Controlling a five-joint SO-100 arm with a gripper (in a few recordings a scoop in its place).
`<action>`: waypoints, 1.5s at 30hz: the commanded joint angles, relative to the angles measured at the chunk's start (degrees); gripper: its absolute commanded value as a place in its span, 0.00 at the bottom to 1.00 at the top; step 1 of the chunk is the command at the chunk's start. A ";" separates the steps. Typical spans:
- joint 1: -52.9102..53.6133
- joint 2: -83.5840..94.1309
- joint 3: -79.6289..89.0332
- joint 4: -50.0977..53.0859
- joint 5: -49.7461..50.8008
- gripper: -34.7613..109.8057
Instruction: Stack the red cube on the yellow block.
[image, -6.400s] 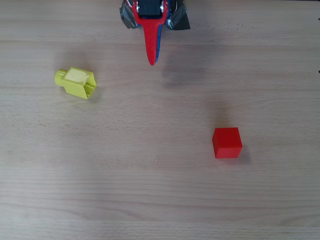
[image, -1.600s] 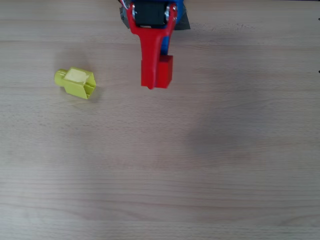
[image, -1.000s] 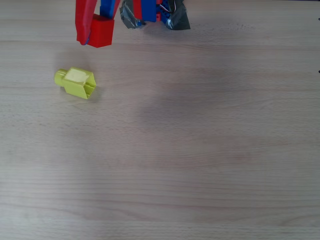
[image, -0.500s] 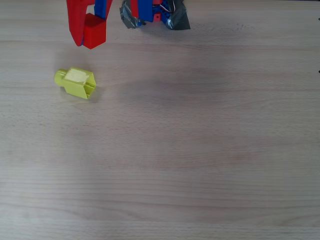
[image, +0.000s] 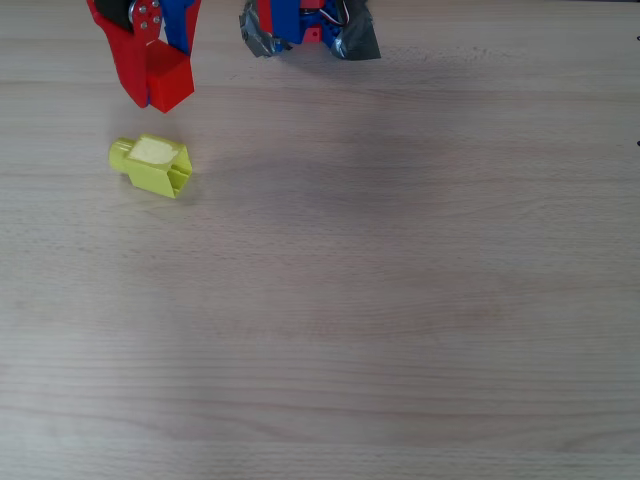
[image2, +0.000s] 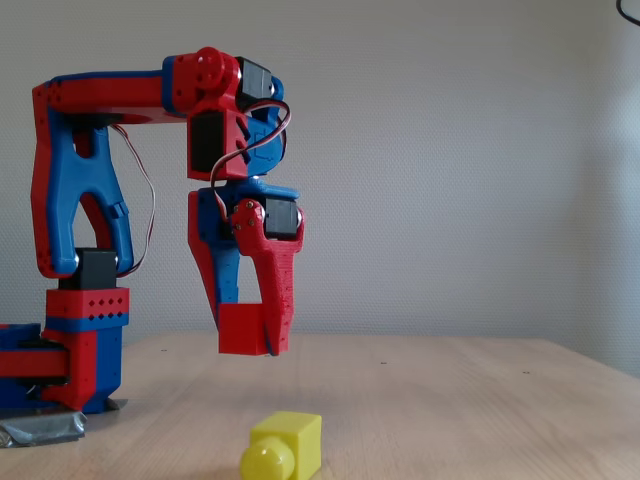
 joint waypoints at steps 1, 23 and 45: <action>1.49 -0.35 -4.92 -0.62 -0.09 0.33; 0.79 -15.56 -11.07 -5.71 -2.90 0.33; -0.79 -13.80 -9.76 -4.66 -3.34 0.41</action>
